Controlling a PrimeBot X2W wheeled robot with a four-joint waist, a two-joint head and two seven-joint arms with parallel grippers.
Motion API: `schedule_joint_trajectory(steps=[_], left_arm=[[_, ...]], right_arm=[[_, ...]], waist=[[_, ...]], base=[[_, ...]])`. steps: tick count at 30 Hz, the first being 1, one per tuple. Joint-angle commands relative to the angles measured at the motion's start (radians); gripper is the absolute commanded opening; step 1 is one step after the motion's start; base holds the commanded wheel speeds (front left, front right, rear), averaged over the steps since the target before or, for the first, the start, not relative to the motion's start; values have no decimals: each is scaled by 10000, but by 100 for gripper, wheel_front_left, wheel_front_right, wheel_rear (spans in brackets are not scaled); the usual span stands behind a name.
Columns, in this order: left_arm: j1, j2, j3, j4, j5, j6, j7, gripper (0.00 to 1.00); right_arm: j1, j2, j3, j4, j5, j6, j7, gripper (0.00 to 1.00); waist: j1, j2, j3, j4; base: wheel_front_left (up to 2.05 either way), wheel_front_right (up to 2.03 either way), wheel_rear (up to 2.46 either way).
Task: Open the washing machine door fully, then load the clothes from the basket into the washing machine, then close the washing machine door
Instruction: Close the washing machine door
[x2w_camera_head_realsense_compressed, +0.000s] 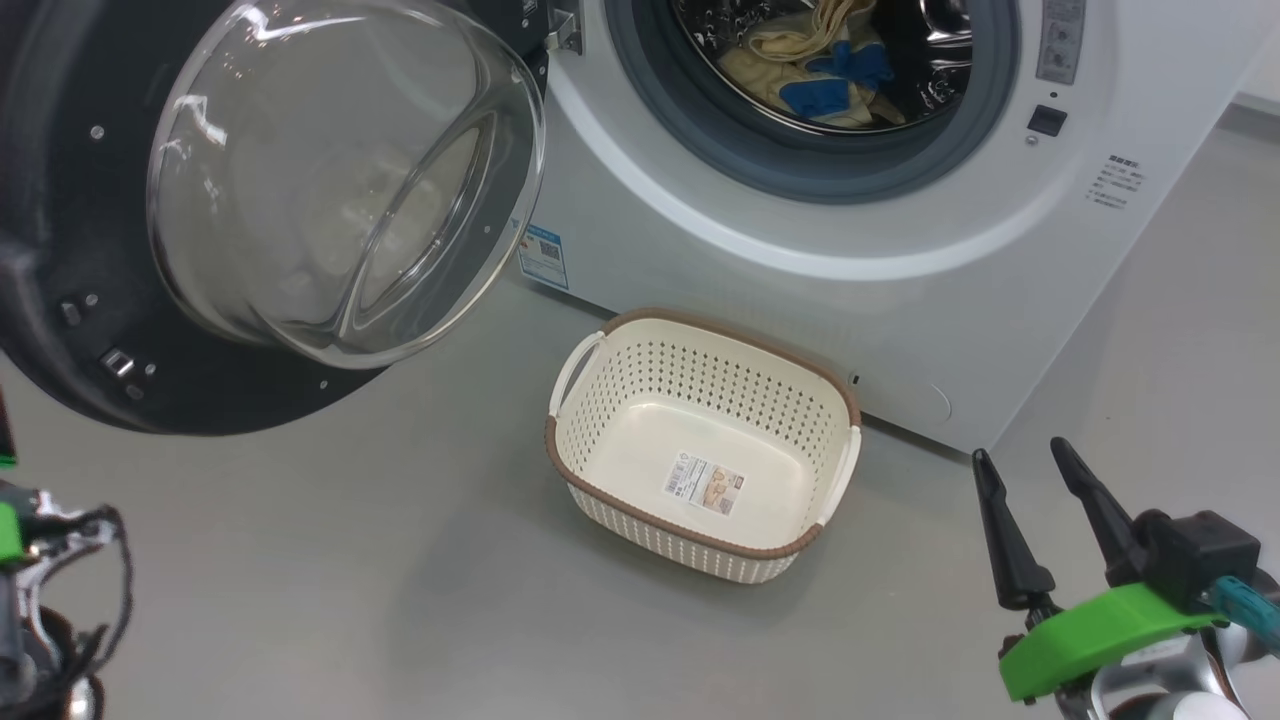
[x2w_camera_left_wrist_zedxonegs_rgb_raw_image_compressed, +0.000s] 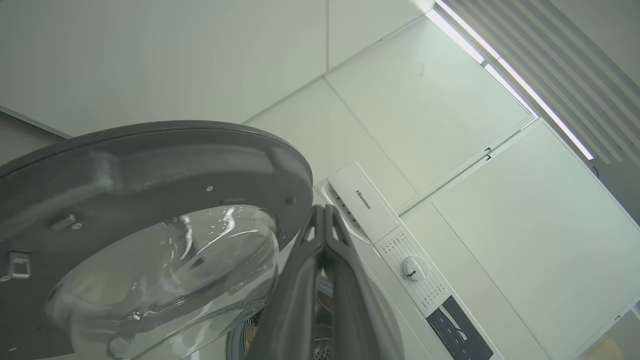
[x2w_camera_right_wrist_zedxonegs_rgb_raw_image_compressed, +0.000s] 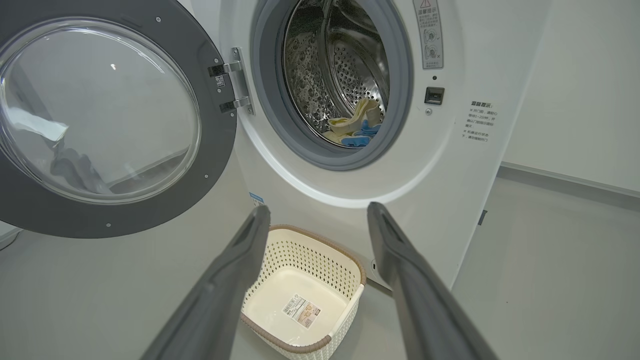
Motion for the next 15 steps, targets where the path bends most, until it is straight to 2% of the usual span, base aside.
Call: schedule_joint_trajectory(steps=[1, 9, 15], left_arm=[[-616, 449, 533, -152, -160, -70, 126, 0], [-1946, 1663, 1471, 2147, -1111, -125, 634, 0], [-3126, 2131, 1888, 4073, -2009, -154, 952, 0]], right_arm=[[-311, -108, 156, -428, -97, -29, 70, 100], [-396, -108, 135, -611, -270, -29, 275, 100], [-567, -277, 166, -825, -365, -29, 516, 100]], waist=[[0, 0, 61, -1], [0, 0, 376, -49], [0, 0, 779, -183]], base=[[0, 0, 0], [0, 0, 0], [0, 0, 0]])
